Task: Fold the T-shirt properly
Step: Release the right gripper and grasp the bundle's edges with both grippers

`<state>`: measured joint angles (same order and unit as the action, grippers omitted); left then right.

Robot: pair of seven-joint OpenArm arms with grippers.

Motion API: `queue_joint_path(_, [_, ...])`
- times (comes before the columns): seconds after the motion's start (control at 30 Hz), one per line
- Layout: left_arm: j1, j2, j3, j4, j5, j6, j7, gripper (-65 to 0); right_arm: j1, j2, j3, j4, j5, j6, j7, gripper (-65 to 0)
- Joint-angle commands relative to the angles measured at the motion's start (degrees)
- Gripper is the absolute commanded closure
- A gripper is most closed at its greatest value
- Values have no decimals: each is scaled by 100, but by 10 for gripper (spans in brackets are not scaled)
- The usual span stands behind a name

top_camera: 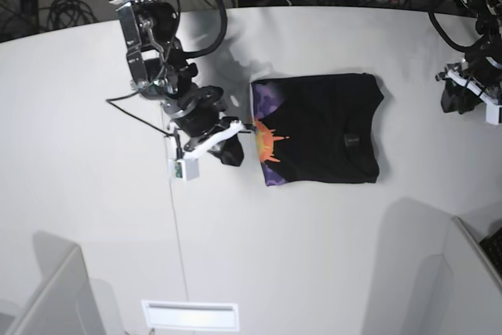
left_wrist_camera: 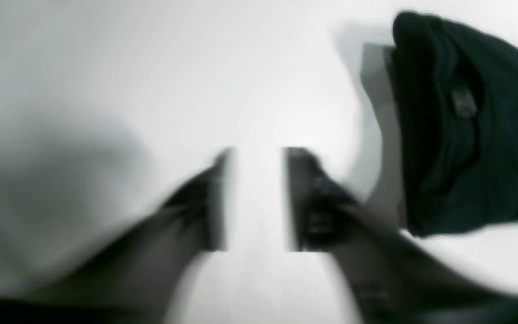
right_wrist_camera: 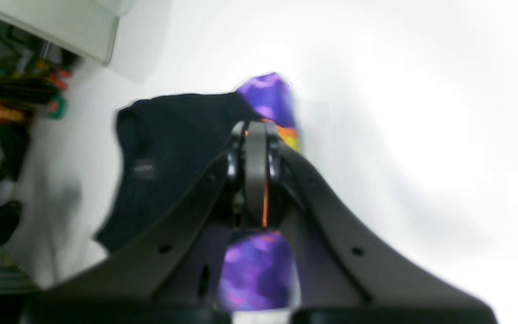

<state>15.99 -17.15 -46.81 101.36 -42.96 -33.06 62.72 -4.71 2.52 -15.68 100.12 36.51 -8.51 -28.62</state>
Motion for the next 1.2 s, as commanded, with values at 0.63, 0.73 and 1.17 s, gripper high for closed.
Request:
queue_joint_path(0.63, [-1427, 620, 1547, -1393, -552, -22, -122, -650, -404, 183, 34, 76, 10, 38, 80, 0])
queue_joint_path(0.73, [-1603, 611, 1802, -1789, -552, 339, -131, -650, -448, 306, 43, 94, 10, 38, 80, 0])
queue_joint_path(1.17, [-1744, 576, 3076, -2457, -552, 928, -571, -650, -571, 394, 175, 358, 10, 38, 89, 0])
